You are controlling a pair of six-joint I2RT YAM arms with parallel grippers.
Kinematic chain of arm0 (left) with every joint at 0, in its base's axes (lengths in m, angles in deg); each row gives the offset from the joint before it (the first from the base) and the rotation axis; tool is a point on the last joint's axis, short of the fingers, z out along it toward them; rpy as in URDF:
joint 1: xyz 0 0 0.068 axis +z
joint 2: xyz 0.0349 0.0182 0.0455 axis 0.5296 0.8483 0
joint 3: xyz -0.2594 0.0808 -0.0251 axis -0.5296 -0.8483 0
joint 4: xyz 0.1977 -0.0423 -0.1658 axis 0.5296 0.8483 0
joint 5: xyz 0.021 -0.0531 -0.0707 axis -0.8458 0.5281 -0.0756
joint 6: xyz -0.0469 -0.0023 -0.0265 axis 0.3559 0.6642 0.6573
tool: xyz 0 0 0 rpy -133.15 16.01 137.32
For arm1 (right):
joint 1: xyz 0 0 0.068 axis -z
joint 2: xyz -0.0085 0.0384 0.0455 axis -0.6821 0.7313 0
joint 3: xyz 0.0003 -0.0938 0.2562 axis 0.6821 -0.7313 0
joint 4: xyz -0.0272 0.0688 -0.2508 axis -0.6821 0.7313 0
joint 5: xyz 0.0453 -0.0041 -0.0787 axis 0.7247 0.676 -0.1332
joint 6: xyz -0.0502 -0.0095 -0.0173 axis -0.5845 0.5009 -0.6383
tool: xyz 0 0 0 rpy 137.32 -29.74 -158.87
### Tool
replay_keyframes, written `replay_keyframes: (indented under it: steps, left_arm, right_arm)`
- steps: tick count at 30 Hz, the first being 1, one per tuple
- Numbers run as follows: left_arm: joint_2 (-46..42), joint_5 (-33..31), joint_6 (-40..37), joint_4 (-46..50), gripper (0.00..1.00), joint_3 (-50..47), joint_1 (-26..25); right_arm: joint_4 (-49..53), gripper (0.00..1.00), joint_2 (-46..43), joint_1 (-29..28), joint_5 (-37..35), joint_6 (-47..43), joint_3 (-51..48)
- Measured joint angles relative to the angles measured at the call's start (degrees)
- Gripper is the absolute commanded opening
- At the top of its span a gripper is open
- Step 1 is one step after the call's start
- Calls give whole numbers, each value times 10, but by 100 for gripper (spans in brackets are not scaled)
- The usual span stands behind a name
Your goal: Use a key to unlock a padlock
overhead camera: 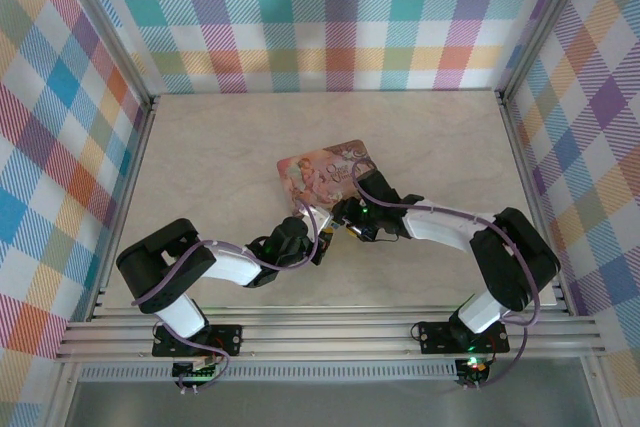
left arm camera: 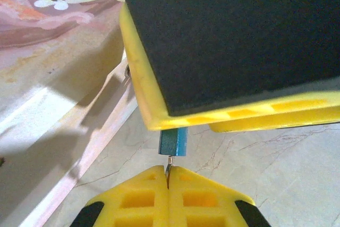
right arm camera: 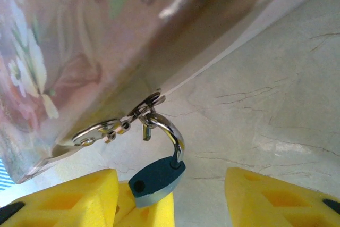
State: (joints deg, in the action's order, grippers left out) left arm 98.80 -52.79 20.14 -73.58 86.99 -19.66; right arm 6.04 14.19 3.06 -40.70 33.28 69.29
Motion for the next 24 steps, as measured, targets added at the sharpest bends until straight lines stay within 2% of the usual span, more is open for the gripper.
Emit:
replay_keyframes:
  steps: [6,16,24]
  left_arm:
    - [0,-1,0,1,0,0,0]
    - [0,-1,0,5,0,2,0]
    - [0,-1,7,10,0,3,0]
  right_arm:
    - [0,43,9,0,0,0,5]
    - [4,41,15,-2,0,0,13]
    - [4,16,20,-2,5,-1,21]
